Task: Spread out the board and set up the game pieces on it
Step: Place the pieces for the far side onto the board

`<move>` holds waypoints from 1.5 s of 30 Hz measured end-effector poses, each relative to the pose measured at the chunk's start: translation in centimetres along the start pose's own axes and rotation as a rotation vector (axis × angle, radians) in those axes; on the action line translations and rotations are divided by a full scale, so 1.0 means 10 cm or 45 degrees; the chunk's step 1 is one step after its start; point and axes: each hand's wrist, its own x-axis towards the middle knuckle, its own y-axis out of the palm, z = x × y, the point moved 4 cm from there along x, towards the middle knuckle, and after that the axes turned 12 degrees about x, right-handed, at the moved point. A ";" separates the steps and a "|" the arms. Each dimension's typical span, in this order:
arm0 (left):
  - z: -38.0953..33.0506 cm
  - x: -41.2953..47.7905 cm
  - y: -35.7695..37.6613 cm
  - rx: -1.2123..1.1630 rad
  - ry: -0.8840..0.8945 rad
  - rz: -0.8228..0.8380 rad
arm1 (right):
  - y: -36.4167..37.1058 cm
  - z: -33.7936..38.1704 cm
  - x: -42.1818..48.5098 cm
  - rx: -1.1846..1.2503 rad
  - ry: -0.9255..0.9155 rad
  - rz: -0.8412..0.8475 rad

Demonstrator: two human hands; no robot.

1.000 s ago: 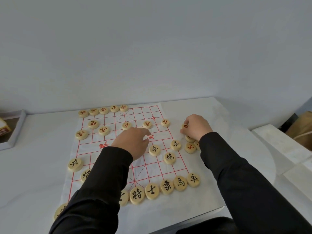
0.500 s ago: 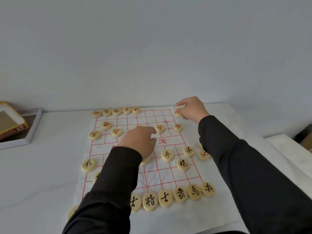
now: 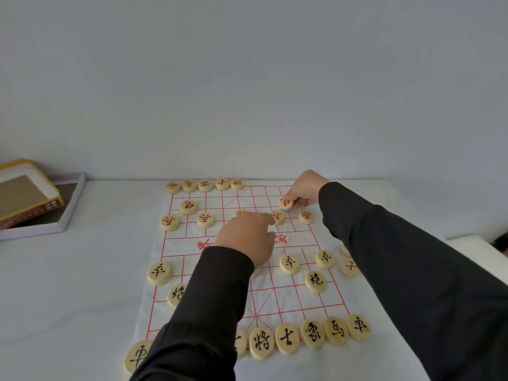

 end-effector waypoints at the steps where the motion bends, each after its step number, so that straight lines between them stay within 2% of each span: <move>1: 0.00 0.00 0.00 0.000 0.002 0.000 | 0.00 0.01 0.00 -0.031 0.009 -0.012; 7: 0.00 0.02 0.01 -0.016 0.011 0.002 | 0.03 -0.05 0.02 -0.070 0.053 -0.170; 13: 0.00 0.03 0.02 0.000 0.021 0.003 | 0.03 -0.10 0.02 -0.160 -0.029 -0.303; 18: -0.04 0.02 0.03 0.006 0.054 -0.009 | -0.13 -0.13 -0.16 0.062 -0.142 -0.346; 24: -0.19 -0.06 0.09 0.035 0.150 -0.011 | -0.22 -0.40 -0.81 0.447 -0.276 -0.356; 28: -0.24 -0.08 0.12 0.058 0.173 -0.011 | -0.28 -0.52 -1.08 0.518 -0.308 -0.321; 31: -0.27 -0.09 0.14 0.088 0.178 0.007 | -0.41 -0.72 -1.16 0.564 -0.272 -0.412; 34: -0.28 -0.09 0.15 0.093 0.175 0.020 | -0.50 -0.95 -1.17 0.435 -0.196 -0.516; 38: -0.25 -0.09 0.15 0.122 0.157 0.042 | -0.61 -1.24 -1.04 -0.039 0.019 -0.528; 45: -0.24 -0.09 0.15 0.159 0.144 0.042 | -0.50 -1.31 -1.16 -0.418 0.199 -0.041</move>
